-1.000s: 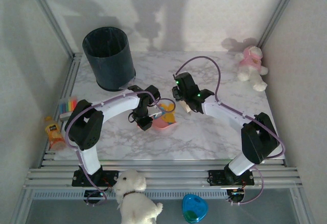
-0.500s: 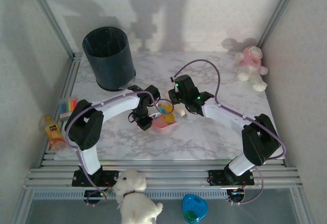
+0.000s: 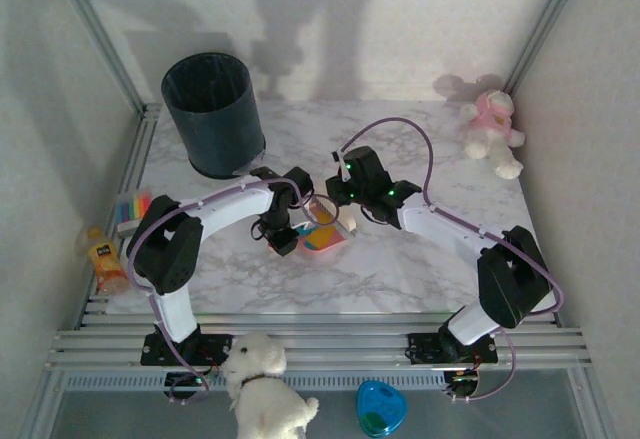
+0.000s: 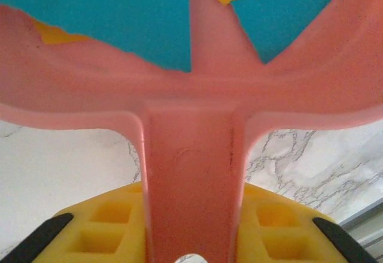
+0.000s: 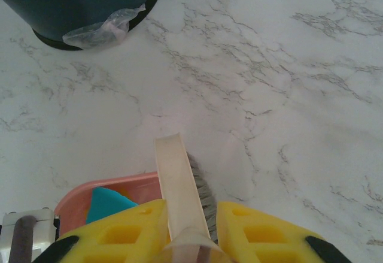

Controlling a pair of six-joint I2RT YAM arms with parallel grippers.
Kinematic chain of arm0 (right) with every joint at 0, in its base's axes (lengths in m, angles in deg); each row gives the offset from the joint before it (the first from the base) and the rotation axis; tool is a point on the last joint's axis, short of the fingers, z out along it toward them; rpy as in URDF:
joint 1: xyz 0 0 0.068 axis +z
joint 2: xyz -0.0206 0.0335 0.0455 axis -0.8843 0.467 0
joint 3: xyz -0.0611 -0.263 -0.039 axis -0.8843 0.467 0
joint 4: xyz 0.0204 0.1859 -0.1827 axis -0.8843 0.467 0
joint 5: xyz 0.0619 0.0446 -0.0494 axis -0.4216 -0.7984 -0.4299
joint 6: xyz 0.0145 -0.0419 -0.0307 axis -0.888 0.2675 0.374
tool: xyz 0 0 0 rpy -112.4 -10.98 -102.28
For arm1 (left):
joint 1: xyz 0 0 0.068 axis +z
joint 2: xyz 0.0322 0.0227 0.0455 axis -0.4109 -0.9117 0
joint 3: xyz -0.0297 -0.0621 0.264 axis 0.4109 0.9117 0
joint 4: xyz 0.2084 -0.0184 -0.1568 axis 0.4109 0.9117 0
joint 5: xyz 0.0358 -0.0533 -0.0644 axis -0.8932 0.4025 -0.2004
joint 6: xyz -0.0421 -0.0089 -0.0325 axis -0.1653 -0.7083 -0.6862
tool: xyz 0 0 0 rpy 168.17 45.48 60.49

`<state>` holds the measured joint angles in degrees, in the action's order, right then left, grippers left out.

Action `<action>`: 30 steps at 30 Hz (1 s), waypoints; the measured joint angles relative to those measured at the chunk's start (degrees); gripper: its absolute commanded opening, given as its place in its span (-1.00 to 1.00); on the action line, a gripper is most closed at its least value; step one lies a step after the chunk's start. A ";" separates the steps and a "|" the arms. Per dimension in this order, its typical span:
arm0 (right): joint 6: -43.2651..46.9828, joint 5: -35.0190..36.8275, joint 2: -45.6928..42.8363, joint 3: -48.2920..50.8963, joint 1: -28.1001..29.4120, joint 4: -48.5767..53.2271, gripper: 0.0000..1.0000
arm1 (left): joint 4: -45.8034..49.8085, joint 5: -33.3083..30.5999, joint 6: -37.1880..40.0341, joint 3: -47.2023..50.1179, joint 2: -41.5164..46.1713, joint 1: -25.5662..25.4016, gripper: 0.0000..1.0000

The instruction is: Sweep away the paper scraps from the table

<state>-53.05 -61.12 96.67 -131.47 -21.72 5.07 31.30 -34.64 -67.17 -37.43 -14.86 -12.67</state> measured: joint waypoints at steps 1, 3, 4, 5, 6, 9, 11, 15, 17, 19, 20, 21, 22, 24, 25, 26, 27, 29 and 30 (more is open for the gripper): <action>-0.02 0.02 -0.17 0.00 0.00 0.24 -1.00 | 0.00 0.02 0.00 0.00 0.00 0.00 -1.00; -0.20 0.00 -0.76 -0.02 0.00 0.92 -1.00 | -0.02 0.00 0.00 0.00 0.00 0.00 -1.00; -0.26 0.00 -1.14 -0.02 0.00 1.31 -1.00 | 0.00 0.00 0.00 0.00 0.00 0.00 -1.00; -0.44 0.00 -1.53 0.00 0.00 1.70 -1.00 | 0.00 0.00 0.00 0.00 0.00 0.00 -1.00; -0.63 0.02 -1.88 -0.02 0.02 2.03 -1.00 | 0.00 0.00 0.00 0.00 0.00 0.00 -1.00; -1.14 0.72 -3.17 -0.02 0.20 2.64 -1.00 | -0.02 0.00 0.00 0.00 0.00 0.07 -1.00; -1.64 2.16 -4.04 -0.02 0.33 2.99 -1.00 | -0.02 0.00 0.00 0.00 0.00 0.07 -1.00; -3.15 6.82 -4.94 -0.02 0.48 3.76 -1.00 | -0.02 0.00 0.00 0.00 0.00 0.07 -1.00; -4.13 9.53 -4.94 -0.02 0.48 4.55 -1.00 | -0.02 0.00 0.00 0.00 0.00 0.07 -1.00; -5.18 12.11 -4.92 -0.02 0.48 5.51 -1.00 | -0.02 0.00 0.00 0.00 0.00 0.07 -1.00; -5.44 12.90 -4.81 -0.02 0.48 5.75 -1.00 | -0.02 0.00 0.00 0.00 0.00 0.07 -1.00; -5.75 13.70 -4.63 -0.02 0.52 6.03 -1.00 | -0.02 0.00 0.00 0.00 0.00 0.07 -1.00; -5.99 14.27 -4.31 -0.09 0.59 6.32 -1.00 | -0.02 0.00 0.00 0.00 0.00 0.09 -1.00; -6.45 15.19 -3.15 -0.33 0.79 6.95 -1.00 | -0.02 0.00 0.00 0.00 0.00 0.26 -1.00; -6.64 15.47 -2.34 -0.57 0.92 7.39 -1.00 | -0.02 0.00 0.00 0.00 0.00 0.26 -1.00; -6.91 15.74 -1.68 -0.87 1.09 7.10 -1.00 | -0.02 0.00 0.00 0.00 0.00 0.28 -1.00; -6.97 15.78 -1.11 -1.51 1.29 7.13 -1.00 | -0.02 0.00 0.00 0.00 0.00 0.26 -1.00; -7.04 15.69 -0.66 -1.88 1.53 7.13 -1.00 | -0.04 0.00 0.00 0.00 0.00 0.28 -1.00; -7.04 15.52 -0.61 -1.92 1.62 7.13 -1.00 | -0.04 0.00 0.00 0.00 0.00 0.28 -1.00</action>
<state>-60.09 -45.60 96.06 -133.39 -20.10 12.20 31.26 -34.64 -67.17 -37.43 -14.86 -12.38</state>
